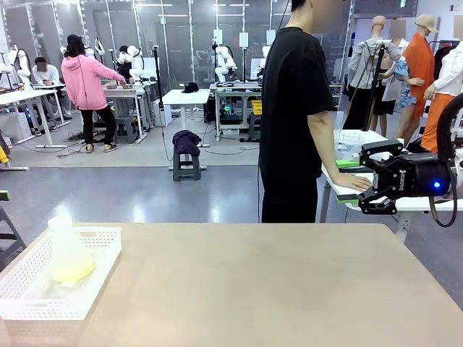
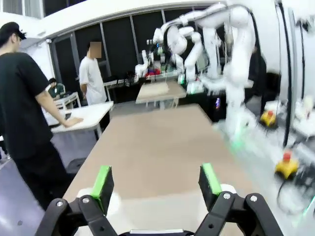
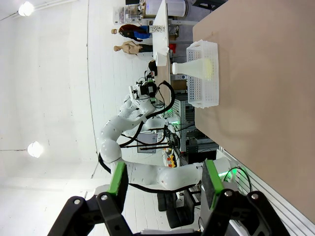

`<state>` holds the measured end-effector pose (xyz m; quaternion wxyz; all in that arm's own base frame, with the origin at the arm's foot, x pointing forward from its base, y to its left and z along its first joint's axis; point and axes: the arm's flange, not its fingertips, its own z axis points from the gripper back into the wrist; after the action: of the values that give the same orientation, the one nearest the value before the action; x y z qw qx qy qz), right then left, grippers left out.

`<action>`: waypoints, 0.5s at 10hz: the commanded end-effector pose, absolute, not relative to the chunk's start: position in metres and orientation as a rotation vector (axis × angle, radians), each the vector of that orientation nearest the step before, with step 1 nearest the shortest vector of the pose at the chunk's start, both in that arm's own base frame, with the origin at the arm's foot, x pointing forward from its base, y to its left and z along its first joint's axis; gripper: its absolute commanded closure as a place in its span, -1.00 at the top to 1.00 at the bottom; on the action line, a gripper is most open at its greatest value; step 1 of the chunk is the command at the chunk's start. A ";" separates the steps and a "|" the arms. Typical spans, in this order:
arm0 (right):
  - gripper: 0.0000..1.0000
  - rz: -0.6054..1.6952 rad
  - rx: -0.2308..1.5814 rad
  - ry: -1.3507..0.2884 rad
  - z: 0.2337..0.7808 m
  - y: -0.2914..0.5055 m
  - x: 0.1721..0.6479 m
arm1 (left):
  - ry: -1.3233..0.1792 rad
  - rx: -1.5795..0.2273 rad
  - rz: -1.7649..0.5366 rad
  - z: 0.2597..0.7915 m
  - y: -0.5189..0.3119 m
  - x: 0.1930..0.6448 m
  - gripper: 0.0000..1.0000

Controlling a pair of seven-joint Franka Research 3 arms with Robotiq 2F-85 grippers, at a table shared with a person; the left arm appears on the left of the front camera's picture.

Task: Prepare the solutions needed for the experiment.
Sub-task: When the human places the Big flask in the center of the table, pick up the Big flask and place it in the left Organizing basket.

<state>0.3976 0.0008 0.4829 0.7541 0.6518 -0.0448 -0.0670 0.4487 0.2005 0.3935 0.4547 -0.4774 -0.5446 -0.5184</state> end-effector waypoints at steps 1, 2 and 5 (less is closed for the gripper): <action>0.53 -0.150 1.435 -0.098 0.485 0.002 0.398 | -1.268 -1.289 -0.977 0.413 0.149 0.429 0.79; 0.53 -0.150 1.435 -0.098 0.485 0.002 0.398 | -1.228 -1.274 -0.860 0.419 0.127 0.426 0.79; 0.53 -0.150 1.435 -0.098 0.485 0.002 0.398 | -1.032 -1.456 -0.517 0.435 0.082 0.431 0.79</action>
<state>0.3976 0.0011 0.4829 0.7541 0.6518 -0.0446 -0.0668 0.4261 0.0958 0.4160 0.5752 -0.6080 -0.4705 -0.2793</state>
